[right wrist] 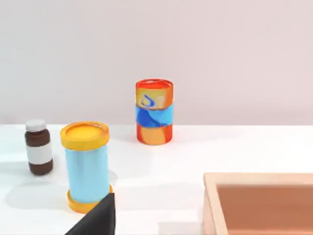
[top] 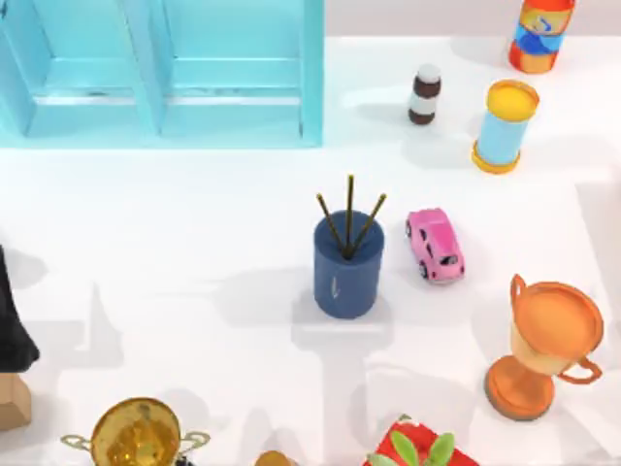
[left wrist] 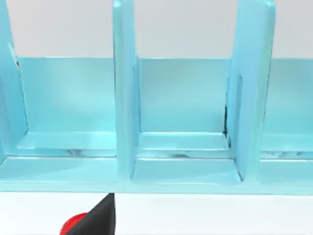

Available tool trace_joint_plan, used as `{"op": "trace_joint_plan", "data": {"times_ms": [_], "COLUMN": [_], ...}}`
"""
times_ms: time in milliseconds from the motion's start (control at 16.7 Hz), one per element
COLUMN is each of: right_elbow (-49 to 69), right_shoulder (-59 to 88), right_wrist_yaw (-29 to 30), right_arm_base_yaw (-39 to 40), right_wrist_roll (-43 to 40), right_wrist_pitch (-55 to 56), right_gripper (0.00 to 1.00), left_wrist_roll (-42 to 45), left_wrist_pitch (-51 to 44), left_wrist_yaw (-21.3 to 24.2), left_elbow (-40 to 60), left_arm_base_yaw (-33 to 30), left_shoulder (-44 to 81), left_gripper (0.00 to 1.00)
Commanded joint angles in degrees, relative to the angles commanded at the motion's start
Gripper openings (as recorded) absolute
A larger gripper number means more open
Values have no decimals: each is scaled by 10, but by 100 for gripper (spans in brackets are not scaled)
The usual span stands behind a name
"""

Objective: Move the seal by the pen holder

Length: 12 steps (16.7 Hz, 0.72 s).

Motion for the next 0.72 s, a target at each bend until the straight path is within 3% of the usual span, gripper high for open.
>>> {"op": "trace_joint_plan", "data": {"times_ms": [360, 720], "right_elbow": [0, 0], "right_shoulder": [0, 0], "right_wrist_yaw": [0, 0], "right_arm_base_yaw": [0, 0], "right_wrist_roll": [0, 0], "right_wrist_pitch": [0, 0], "right_gripper": [100, 100], "left_wrist_roll": [9, 40], "left_wrist_pitch": [-50, -235], "left_wrist_yaw": [-1, 0], "left_elbow": [59, 312], "left_arm_base_yaw": [8, 35], "left_shoulder": [59, 330], "left_gripper": [100, 100]}}
